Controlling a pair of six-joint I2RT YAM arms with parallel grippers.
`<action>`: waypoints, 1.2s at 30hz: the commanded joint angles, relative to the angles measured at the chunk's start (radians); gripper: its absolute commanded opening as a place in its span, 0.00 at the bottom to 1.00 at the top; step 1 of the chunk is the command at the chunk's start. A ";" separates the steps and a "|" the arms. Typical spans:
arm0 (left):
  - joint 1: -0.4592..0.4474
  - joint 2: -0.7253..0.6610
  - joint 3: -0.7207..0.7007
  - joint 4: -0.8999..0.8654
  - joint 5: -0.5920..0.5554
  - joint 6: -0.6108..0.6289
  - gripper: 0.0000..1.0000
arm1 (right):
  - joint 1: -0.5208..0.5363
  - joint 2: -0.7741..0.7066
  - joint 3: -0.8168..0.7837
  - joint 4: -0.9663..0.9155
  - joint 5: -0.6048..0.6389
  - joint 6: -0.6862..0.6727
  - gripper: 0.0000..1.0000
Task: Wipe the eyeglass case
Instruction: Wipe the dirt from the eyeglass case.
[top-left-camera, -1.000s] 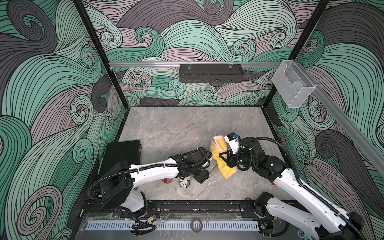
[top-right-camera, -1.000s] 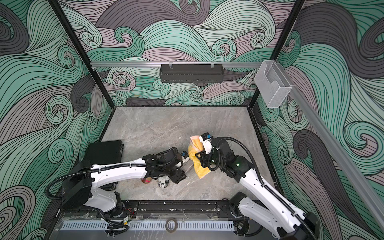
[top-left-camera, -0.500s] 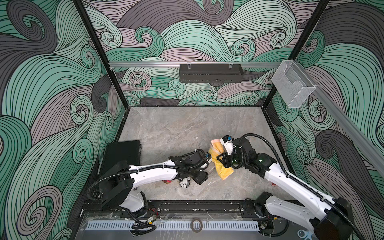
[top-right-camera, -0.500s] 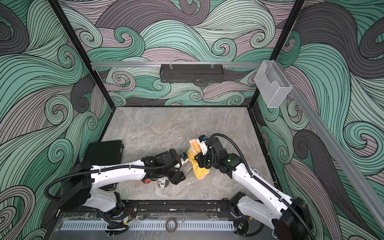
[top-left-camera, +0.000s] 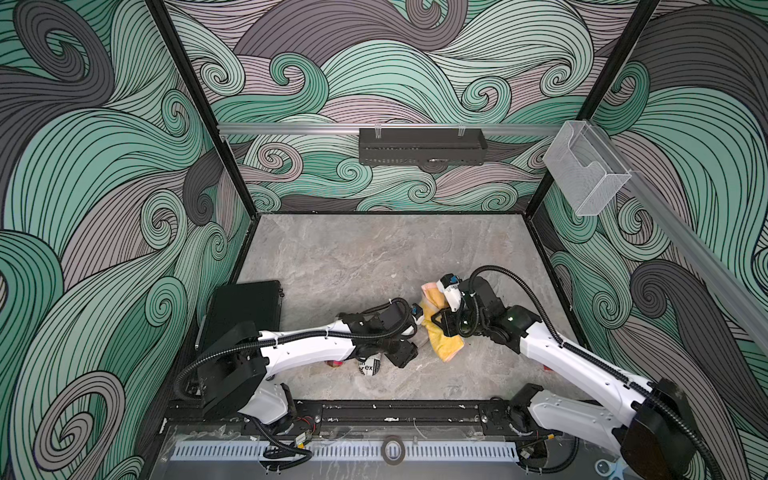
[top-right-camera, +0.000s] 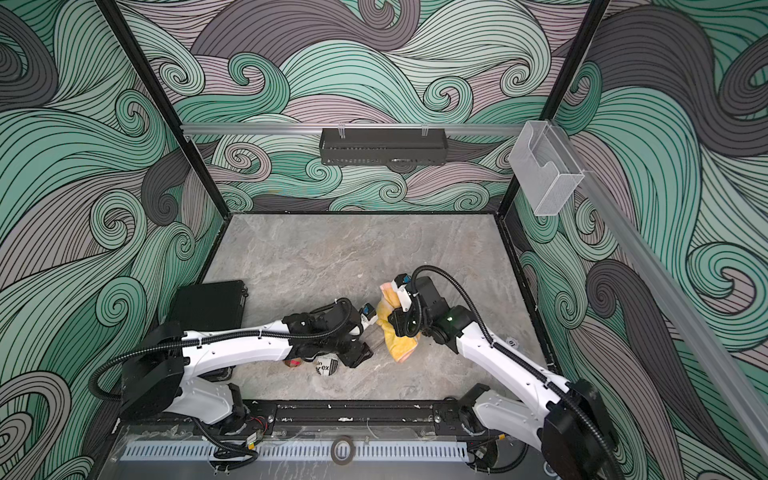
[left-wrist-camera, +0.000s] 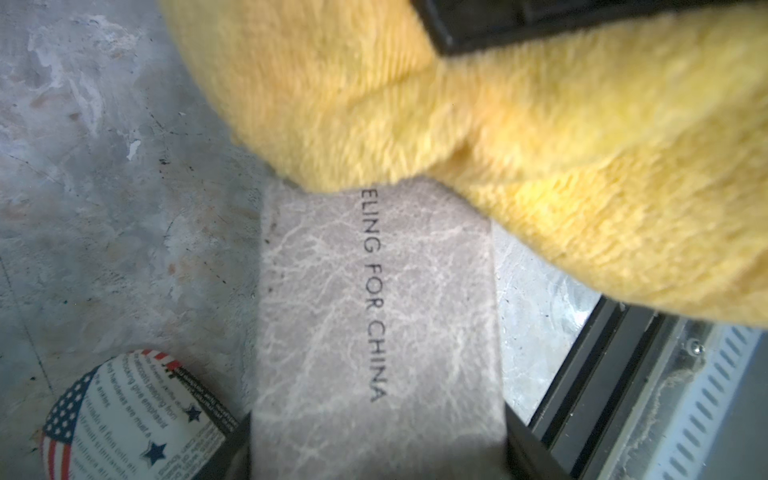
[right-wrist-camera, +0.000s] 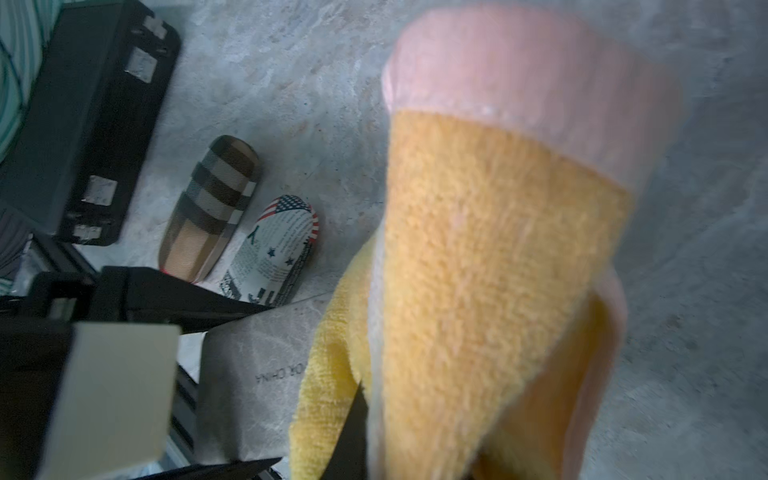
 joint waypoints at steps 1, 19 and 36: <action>-0.001 -0.034 0.014 0.124 -0.009 -0.004 0.53 | 0.025 0.011 -0.019 0.096 -0.188 0.013 0.00; -0.024 -0.095 -0.048 0.173 -0.057 -0.029 0.51 | 0.010 0.080 0.026 -0.047 0.226 0.060 0.00; -0.042 -0.095 -0.064 0.206 -0.115 -0.049 0.50 | 0.054 0.081 -0.033 0.084 -0.066 0.054 0.00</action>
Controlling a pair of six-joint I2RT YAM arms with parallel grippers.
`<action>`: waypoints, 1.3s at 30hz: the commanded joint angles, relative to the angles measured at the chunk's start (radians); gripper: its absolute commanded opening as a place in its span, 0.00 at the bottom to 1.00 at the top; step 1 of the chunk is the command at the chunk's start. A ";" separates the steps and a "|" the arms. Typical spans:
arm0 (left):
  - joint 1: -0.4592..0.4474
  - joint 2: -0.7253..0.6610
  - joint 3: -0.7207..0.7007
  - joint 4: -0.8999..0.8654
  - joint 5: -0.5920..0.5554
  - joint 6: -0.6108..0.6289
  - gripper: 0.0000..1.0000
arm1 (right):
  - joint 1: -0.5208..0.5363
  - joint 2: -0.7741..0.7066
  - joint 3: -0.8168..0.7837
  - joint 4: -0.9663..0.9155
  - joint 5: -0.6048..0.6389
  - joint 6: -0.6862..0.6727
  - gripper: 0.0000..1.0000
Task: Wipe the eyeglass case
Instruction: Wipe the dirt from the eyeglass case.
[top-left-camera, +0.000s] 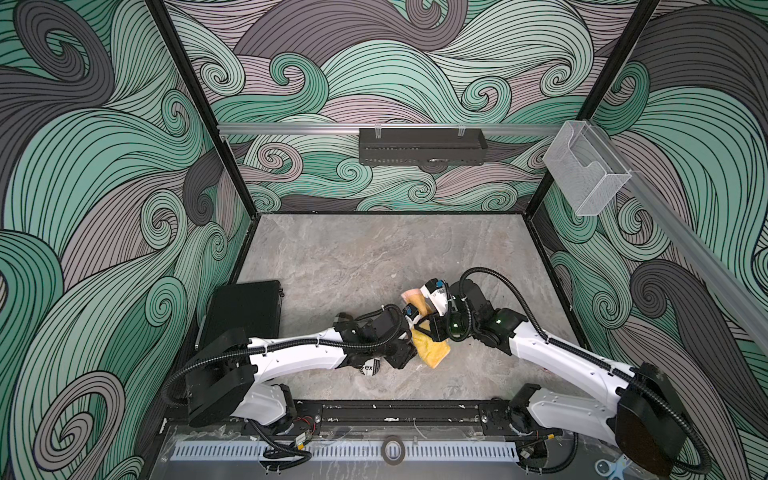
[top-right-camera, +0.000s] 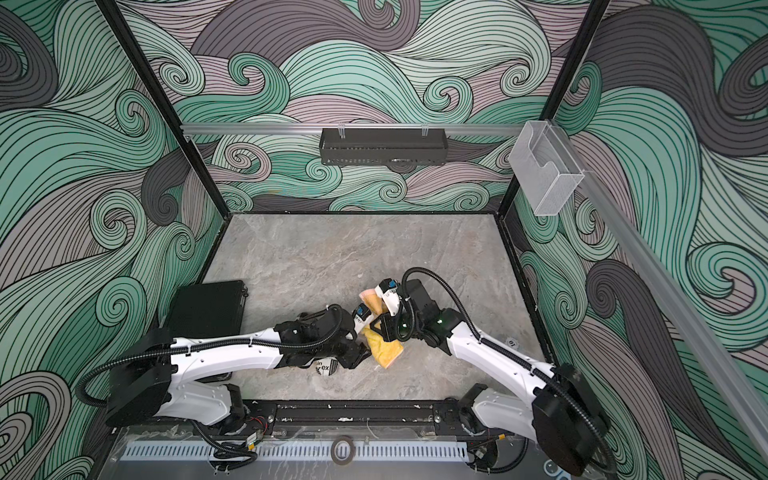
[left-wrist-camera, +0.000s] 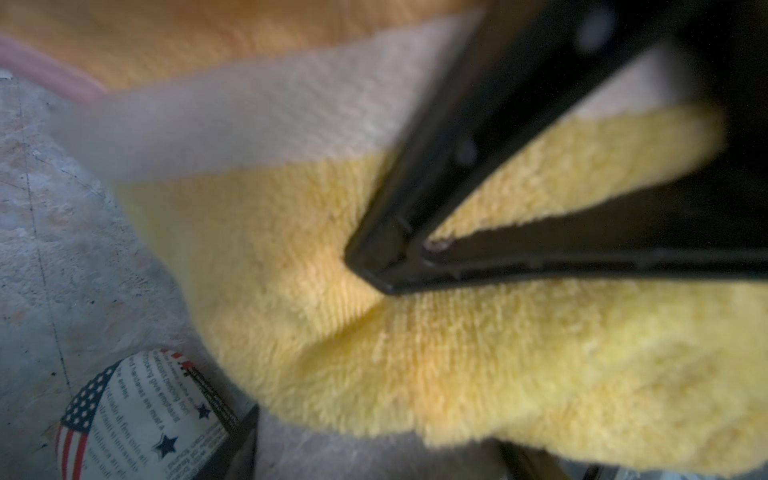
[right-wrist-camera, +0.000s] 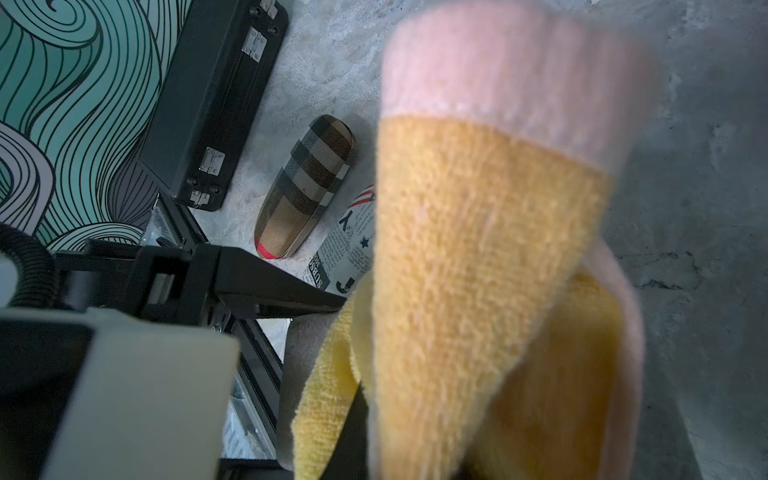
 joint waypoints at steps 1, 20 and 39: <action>-0.018 -0.025 0.023 0.089 -0.043 -0.005 0.50 | -0.011 0.023 0.006 -0.096 0.131 0.009 0.00; -0.041 -0.034 0.010 0.089 -0.096 -0.014 0.49 | 0.014 0.038 0.030 0.037 -0.054 0.030 0.00; -0.043 -0.068 -0.018 0.103 -0.100 -0.027 0.48 | 0.011 0.056 0.093 -0.073 0.025 -0.020 0.00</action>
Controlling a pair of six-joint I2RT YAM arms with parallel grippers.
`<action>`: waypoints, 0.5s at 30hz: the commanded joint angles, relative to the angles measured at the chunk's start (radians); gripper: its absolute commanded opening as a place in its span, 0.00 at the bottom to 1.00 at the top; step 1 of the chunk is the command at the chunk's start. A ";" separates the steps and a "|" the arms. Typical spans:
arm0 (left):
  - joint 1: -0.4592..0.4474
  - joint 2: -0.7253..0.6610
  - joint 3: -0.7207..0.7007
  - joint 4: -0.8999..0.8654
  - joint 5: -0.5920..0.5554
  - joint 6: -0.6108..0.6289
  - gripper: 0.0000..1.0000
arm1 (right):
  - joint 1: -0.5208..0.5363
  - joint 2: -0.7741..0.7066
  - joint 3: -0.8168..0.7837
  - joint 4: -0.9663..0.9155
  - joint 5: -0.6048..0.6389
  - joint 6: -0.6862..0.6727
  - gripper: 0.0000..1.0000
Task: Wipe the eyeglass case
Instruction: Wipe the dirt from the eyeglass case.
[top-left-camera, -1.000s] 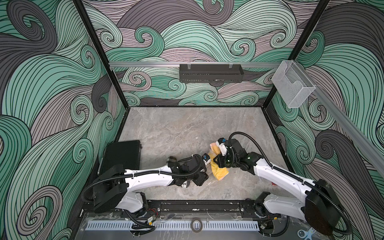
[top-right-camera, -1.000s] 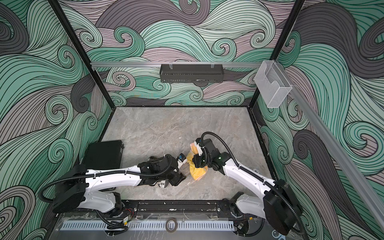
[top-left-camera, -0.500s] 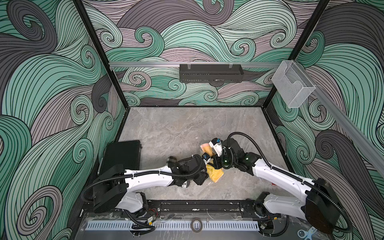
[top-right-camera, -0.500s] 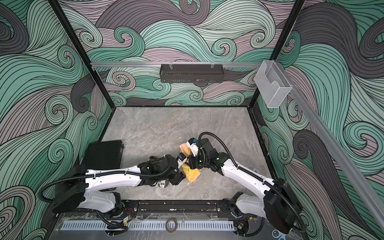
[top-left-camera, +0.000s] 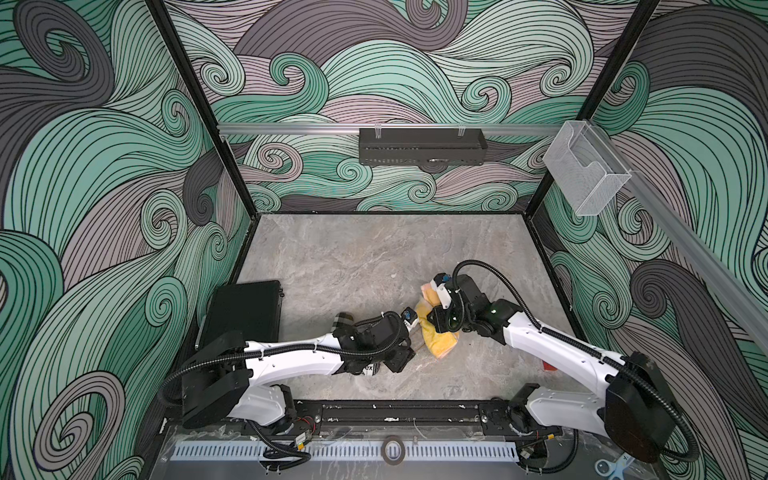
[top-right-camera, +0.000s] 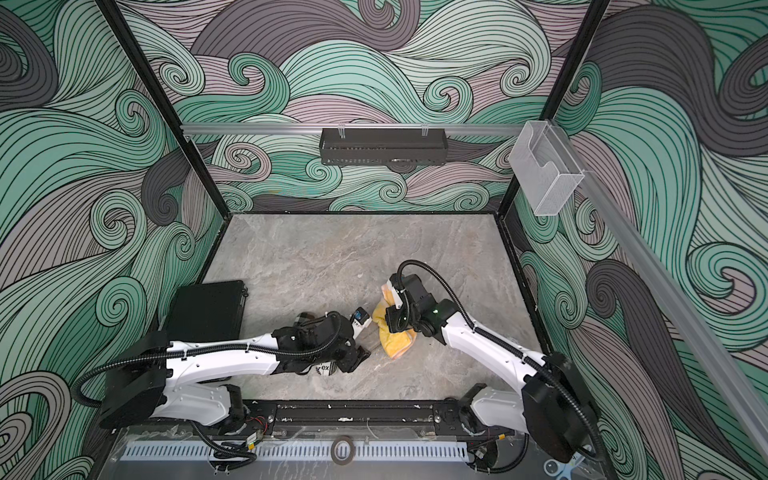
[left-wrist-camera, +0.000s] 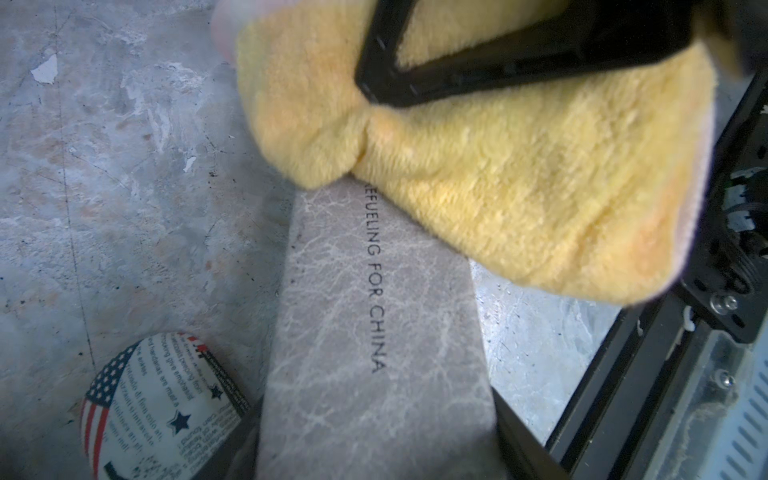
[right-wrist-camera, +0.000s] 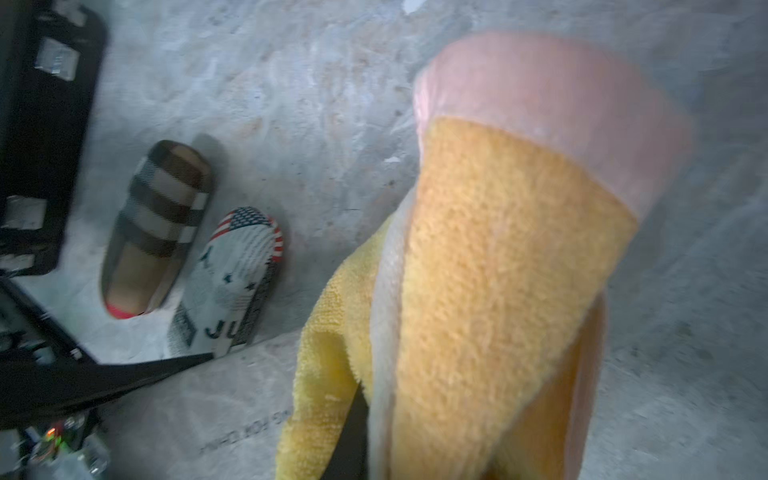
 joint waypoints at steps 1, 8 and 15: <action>-0.009 -0.041 0.021 0.086 -0.023 -0.009 0.48 | 0.029 -0.015 0.009 0.071 -0.214 -0.018 0.00; -0.008 -0.054 0.017 0.090 -0.008 -0.021 0.47 | 0.026 0.013 0.028 -0.059 0.024 -0.008 0.00; -0.008 -0.058 0.010 0.095 -0.016 -0.035 0.48 | 0.023 0.032 0.051 -0.148 0.235 0.004 0.00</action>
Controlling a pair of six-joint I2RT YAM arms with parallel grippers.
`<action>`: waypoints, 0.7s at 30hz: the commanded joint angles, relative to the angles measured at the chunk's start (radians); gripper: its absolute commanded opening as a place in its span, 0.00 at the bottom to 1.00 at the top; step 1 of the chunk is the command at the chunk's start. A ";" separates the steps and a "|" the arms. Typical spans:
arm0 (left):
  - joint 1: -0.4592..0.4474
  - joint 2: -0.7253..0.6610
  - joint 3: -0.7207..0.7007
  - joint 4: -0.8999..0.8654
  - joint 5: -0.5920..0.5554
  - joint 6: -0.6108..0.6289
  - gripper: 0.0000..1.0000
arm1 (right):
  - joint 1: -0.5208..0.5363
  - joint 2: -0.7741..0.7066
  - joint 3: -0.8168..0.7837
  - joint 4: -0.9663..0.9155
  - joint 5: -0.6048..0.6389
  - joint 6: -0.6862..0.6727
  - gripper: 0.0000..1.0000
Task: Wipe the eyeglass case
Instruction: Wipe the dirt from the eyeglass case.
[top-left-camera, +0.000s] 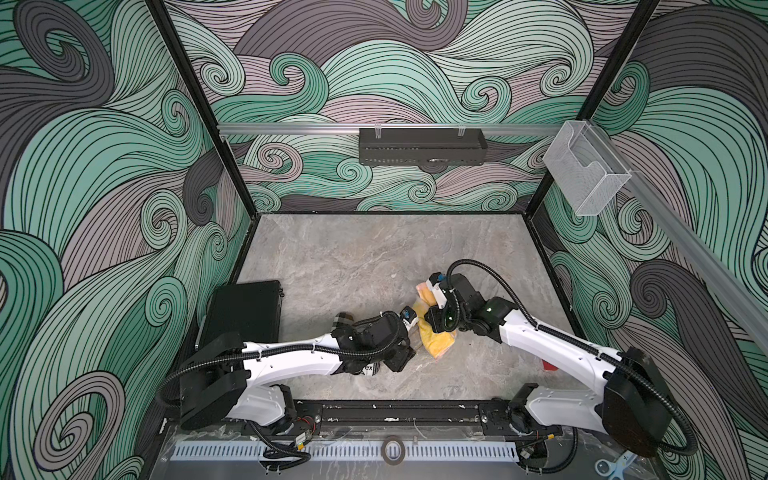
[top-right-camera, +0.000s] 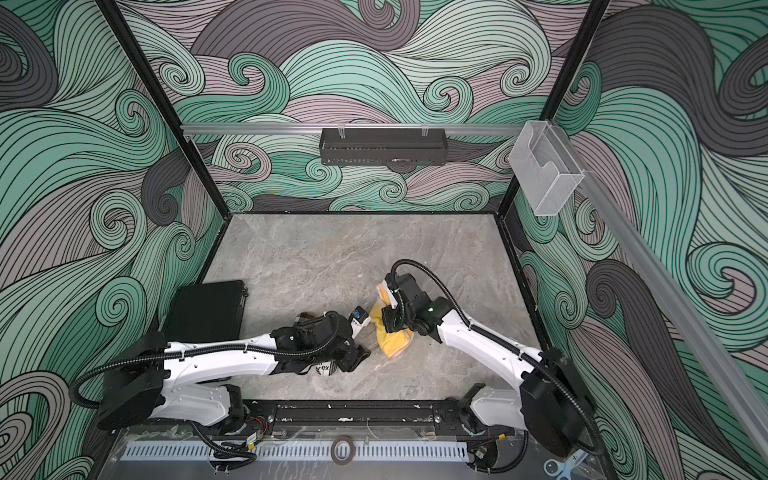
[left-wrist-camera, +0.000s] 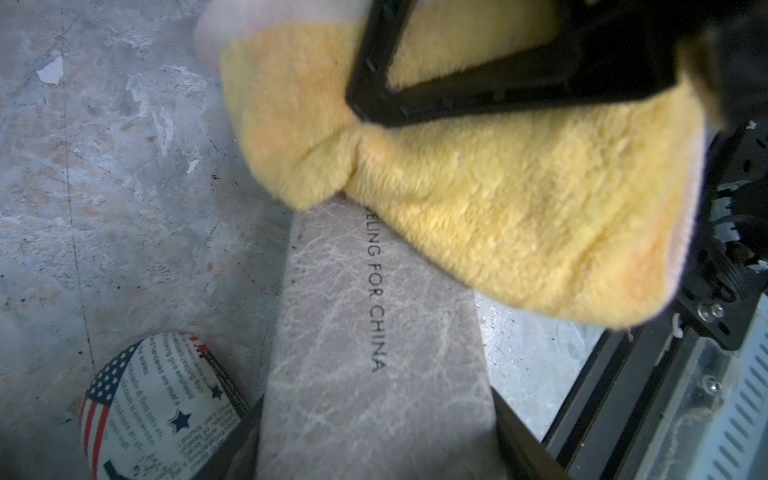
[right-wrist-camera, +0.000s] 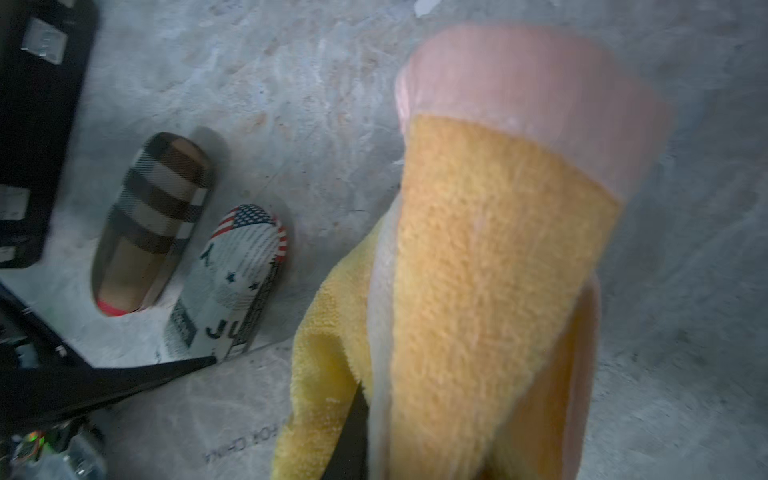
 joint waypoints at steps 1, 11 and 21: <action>-0.009 -0.045 0.014 0.091 -0.023 -0.015 0.48 | -0.001 -0.019 -0.001 -0.052 0.049 0.000 0.00; -0.008 -0.066 -0.011 0.131 -0.010 -0.001 0.48 | 0.011 -0.064 -0.043 0.152 -0.391 -0.010 0.00; -0.008 -0.087 -0.033 0.143 0.003 -0.001 0.48 | -0.007 -0.012 0.001 -0.078 0.040 -0.013 0.00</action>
